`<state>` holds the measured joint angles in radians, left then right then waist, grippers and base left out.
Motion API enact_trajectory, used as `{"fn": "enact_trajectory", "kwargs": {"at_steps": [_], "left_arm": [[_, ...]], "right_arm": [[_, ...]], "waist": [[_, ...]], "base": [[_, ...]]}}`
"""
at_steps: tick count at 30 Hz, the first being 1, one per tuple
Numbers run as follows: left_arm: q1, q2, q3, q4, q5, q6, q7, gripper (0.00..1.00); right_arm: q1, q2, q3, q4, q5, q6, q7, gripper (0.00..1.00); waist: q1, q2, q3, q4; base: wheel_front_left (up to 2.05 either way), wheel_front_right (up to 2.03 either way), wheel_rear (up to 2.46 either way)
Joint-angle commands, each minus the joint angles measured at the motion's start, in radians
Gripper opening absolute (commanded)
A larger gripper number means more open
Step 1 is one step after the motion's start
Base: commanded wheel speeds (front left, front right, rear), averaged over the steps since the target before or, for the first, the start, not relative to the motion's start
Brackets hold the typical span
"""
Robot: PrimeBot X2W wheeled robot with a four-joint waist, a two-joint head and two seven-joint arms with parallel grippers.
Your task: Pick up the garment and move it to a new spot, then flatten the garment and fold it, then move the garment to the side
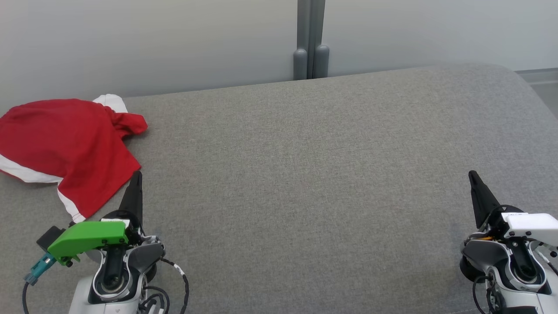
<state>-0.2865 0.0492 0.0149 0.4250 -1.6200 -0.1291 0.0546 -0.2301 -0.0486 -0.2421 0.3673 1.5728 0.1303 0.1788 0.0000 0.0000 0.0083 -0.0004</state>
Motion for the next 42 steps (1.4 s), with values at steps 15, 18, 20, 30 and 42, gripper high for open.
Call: {"fn": "enact_trajectory", "kwargs": {"at_steps": [15,18,20,30,42], "left_arm": [[-0.014,0.002,0.002,-0.002,-0.005,-0.006,0.002,0.00],[-0.014,0.002,0.002,-0.002,-0.005,-0.006,0.002,0.00],[-0.014,0.002,0.002,-0.002,-0.005,-0.006,0.002,0.00],[-0.014,0.002,0.002,-0.002,-0.005,-0.006,0.002,0.00],[-0.014,0.002,0.002,-0.002,-0.005,-0.006,0.002,0.00]], "right_arm": [[-0.004,-0.004,0.000,0.000,-0.004,0.001,0.001,0.00],[-0.004,-0.004,0.000,0.000,-0.004,0.001,0.001,0.00],[-0.004,-0.004,0.000,0.000,-0.004,0.001,0.001,0.00],[-0.004,-0.004,0.000,0.000,-0.004,0.001,0.001,0.00],[-0.004,-0.004,0.000,0.000,-0.004,0.001,0.001,0.00]], "waist": [[0.0000,0.0000,0.000,0.000],[0.0000,0.0000,0.000,0.000],[0.0000,0.0000,0.000,0.000],[0.0000,0.0000,0.000,0.000],[0.0000,0.0000,0.000,0.000]], "base": [[0.00,0.00,0.00],[0.00,0.00,0.00],[0.00,0.00,0.00],[0.00,0.00,0.00],[0.00,0.00,0.00]]}}
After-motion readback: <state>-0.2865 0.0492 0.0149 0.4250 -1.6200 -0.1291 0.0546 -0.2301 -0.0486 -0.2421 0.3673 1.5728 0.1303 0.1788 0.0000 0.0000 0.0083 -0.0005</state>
